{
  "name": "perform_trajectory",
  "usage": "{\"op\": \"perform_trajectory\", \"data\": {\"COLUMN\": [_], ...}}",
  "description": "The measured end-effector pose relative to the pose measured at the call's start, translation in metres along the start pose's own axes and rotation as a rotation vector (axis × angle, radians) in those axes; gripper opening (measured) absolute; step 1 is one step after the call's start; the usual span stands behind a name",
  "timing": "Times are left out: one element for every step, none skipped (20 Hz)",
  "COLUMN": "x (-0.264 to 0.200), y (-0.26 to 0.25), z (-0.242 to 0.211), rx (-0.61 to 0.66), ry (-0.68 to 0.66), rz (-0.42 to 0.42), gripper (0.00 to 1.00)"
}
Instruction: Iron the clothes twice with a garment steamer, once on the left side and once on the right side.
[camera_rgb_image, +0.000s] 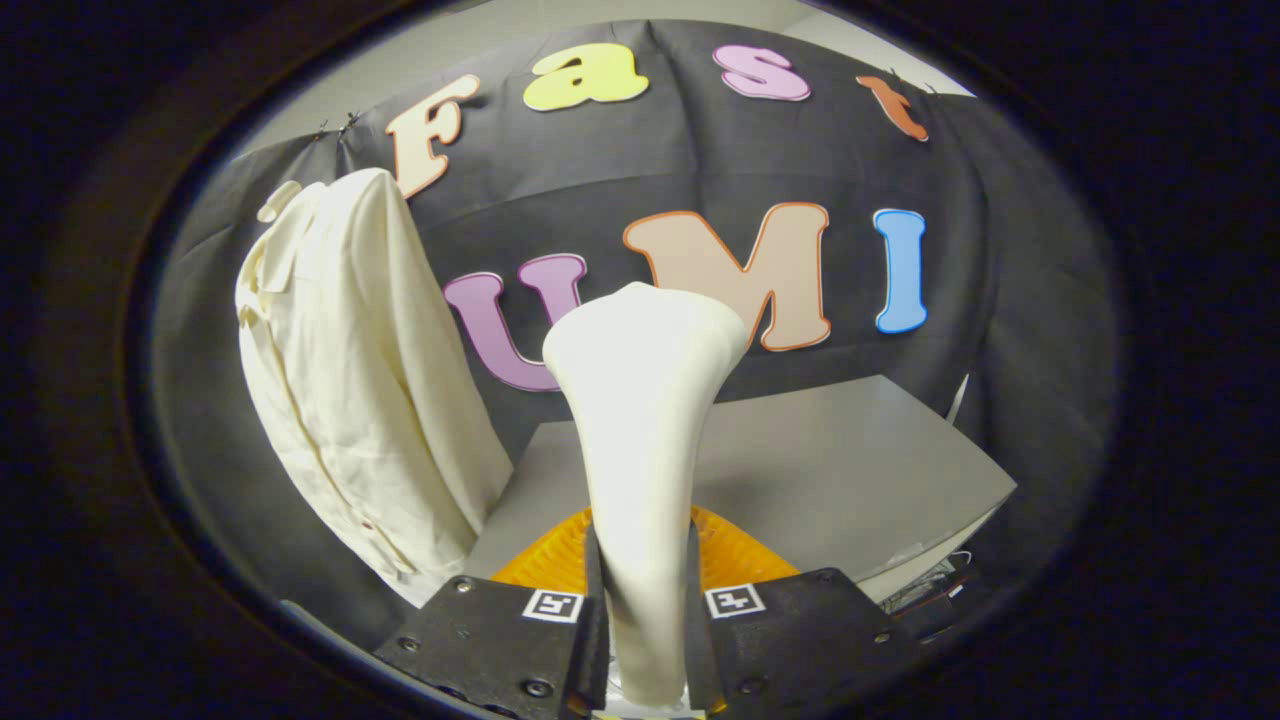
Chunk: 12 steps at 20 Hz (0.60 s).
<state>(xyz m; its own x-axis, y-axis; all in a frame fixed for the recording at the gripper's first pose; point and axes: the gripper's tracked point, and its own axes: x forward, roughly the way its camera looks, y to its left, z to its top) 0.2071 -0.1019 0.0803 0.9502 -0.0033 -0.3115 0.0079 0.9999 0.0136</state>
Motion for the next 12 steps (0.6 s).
{"op": "perform_trajectory", "data": {"x": [-0.013, -0.025, -0.037, -0.048, -0.060, -0.072, -0.081, -0.088, -0.094, -0.099, -0.105, -0.110], "y": [0.009, 0.018, 0.030, 0.041, 0.054, 0.070, 0.086, 0.099, 0.112, 0.126, 0.141, 0.157], "z": [0.001, 0.003, 0.005, 0.007, 0.012, 0.017, 0.021, 0.025, 0.032, 0.035, 0.040, 0.040], "rx": [0.008, 0.017, 0.023, 0.021, 0.021, 0.012, 0.002, -0.011, -0.025, -0.037, -0.041, -0.044], "ry": [-0.021, -0.039, -0.060, -0.071, -0.095, -0.105, -0.122, -0.130, -0.157, -0.168, -0.188, -0.194], "rz": [-0.001, 0.003, 0.011, 0.022, 0.028, 0.039, 0.052, 0.062, 0.067, 0.068, 0.078, 0.088], "gripper": [0.30, 0.30, 0.30, 0.30, 0.30, 0.30, 0.30, 0.30, 0.30, 0.30, 0.30, 0.30]}}
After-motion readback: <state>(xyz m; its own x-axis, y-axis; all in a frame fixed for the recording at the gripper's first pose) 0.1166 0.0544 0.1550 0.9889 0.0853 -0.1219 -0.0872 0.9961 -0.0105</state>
